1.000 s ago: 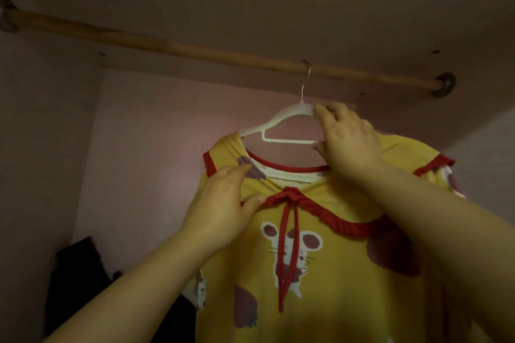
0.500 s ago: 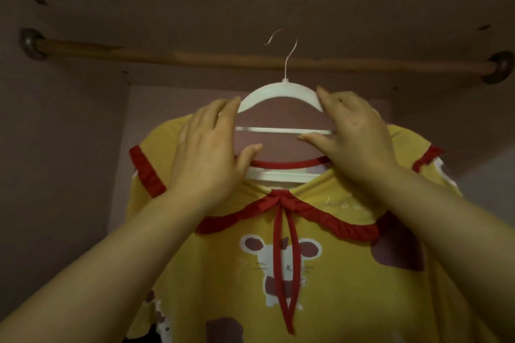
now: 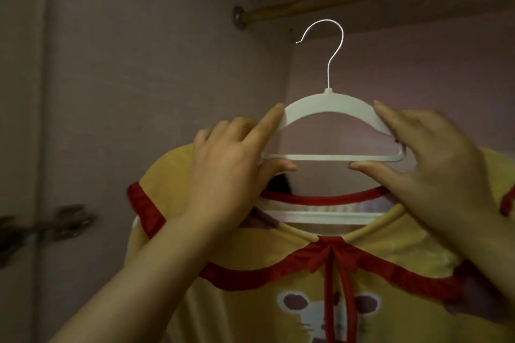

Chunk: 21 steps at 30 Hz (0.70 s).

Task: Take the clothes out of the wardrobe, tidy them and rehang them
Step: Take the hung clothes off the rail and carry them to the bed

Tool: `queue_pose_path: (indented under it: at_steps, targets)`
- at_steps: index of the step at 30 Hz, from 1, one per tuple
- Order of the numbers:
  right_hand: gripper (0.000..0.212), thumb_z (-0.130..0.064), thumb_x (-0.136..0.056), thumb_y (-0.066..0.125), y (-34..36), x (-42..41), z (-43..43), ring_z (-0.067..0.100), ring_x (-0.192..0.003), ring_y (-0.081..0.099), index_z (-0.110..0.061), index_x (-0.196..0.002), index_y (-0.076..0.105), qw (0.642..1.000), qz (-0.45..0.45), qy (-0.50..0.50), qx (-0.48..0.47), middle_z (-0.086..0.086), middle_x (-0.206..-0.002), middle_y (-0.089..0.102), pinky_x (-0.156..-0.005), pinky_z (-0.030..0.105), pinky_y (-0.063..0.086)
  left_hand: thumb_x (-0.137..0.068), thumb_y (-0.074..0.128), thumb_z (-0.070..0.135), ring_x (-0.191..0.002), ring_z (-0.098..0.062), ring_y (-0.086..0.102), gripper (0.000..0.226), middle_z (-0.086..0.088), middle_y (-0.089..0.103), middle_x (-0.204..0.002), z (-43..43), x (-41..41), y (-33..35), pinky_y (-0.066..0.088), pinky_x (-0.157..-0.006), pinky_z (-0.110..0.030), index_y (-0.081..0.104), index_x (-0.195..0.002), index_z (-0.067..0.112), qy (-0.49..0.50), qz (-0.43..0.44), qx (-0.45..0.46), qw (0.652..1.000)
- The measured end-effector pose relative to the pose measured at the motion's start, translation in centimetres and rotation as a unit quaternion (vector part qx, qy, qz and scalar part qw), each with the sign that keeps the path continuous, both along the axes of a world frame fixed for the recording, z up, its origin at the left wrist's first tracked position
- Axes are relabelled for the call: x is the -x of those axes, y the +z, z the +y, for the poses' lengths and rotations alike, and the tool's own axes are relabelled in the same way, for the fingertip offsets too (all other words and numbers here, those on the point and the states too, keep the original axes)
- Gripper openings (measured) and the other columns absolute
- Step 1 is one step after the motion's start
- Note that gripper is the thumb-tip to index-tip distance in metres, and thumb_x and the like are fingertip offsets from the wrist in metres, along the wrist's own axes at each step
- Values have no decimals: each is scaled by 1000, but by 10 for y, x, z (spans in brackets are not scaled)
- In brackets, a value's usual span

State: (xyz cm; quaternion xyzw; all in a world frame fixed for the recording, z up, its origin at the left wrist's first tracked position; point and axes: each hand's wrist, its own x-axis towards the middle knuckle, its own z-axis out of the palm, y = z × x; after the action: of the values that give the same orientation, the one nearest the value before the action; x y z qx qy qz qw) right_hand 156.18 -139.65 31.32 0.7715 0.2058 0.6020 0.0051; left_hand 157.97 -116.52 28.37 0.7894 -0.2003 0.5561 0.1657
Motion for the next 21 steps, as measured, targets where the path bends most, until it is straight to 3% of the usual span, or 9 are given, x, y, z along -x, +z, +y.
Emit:
queue_pose_path:
  at_steps: [5,9,12,16,21]
  targets:
    - [70,-53,-77,56,-35,-13,72,25,-94,48,-5,-129,54,990,11,138,12,20,-104,62,-81,35,39,-82,41,53,-82,-27,59,62,-6,66,-96,73,55,-39,32,-72,-30,52,-132,18,133,1,0,991]
    - [70,-53,-79,56,-53,-6,135,27,-95,49,-5,-129,54,971,6,239,6,19,-106,61,-82,39,42,-83,41,54,-80,-27,60,62,-5,66,-95,122,110,-55,43,-71,-35,51,-132,17,224,5,7,975]
    - [70,-54,-79,56,-61,11,186,28,-96,50,-5,-130,53,953,0,303,0,19,-108,60,-80,42,45,-85,40,55,-82,-26,60,61,-5,65,-98,160,154,-62,38,-75,-35,48,-133,19,283,-3,9,959]
    - [70,-59,-82,49,-71,46,264,33,-92,56,-8,-130,49,921,19,388,-4,19,-107,62,-76,47,49,-85,38,55,-86,-23,58,61,-4,65,-102,216,219,-69,34,-77,-29,45,-135,21,372,13,6,928]
    - [68,-56,-77,55,-86,114,365,23,-92,50,-12,-129,48,874,47,483,-16,14,-104,63,-78,41,47,-79,47,52,-89,-23,53,61,-6,65,-102,294,306,-82,35,-77,-34,43,-134,24,442,18,8,897]
